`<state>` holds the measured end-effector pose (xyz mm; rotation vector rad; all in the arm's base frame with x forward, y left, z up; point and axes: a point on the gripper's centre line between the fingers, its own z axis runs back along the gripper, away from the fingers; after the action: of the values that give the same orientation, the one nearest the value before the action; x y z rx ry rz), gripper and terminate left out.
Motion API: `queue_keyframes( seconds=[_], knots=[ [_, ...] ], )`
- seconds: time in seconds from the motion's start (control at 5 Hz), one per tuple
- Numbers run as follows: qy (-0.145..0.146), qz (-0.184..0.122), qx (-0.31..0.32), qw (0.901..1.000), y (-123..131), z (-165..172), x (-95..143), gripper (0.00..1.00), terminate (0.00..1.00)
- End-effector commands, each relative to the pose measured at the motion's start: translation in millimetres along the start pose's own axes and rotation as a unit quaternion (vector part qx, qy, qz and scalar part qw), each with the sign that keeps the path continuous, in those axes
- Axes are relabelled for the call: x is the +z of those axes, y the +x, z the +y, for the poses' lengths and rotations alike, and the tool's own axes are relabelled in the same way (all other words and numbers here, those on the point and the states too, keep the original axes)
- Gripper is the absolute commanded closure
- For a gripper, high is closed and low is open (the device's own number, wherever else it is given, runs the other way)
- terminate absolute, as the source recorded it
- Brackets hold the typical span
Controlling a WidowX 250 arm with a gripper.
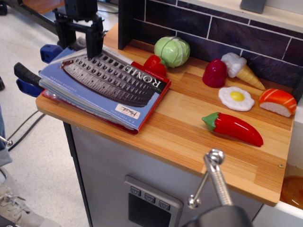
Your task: Open book
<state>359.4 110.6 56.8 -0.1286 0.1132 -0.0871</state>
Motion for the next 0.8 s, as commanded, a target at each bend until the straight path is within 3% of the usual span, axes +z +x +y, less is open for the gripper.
queue_keyframes(
  seconds=[0.0,0.2,0.6],
  knots=[
    [-0.049,-0.023,0.004,0.9985,6,-45,65,0.00,0.00],
    [-0.069,-0.015,0.010,0.9974,13,-60,77,0.00,0.00],
    [-0.139,-0.012,0.007,0.9901,7,-111,99,0.00,0.00]
  ],
)
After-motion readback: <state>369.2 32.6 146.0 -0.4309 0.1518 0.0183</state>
